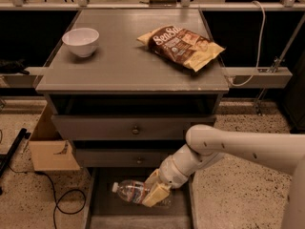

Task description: Place water bottle into bottom drawer

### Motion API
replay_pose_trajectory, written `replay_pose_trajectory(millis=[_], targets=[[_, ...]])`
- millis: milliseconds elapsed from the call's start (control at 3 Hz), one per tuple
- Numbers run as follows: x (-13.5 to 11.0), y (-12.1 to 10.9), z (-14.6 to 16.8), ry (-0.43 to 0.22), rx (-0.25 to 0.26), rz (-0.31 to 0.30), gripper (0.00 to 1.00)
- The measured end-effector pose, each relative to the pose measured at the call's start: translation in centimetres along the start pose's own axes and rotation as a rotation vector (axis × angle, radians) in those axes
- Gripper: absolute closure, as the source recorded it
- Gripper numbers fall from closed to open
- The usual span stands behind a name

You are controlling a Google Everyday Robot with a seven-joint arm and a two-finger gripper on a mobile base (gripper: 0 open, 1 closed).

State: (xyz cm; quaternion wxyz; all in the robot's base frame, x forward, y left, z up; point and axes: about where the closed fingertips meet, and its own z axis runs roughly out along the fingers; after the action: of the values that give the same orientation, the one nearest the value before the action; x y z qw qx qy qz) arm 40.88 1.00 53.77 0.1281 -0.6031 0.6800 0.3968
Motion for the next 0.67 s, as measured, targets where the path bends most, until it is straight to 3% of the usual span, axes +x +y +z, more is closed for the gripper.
replay_pose_trajectory(millis=[333, 667], targets=[[3.0, 0.1, 4.2, 0.016, -0.072, 0.061, 1.0], [4.5, 0.6, 7.2, 0.02, -0.087, 0.064, 1.0]])
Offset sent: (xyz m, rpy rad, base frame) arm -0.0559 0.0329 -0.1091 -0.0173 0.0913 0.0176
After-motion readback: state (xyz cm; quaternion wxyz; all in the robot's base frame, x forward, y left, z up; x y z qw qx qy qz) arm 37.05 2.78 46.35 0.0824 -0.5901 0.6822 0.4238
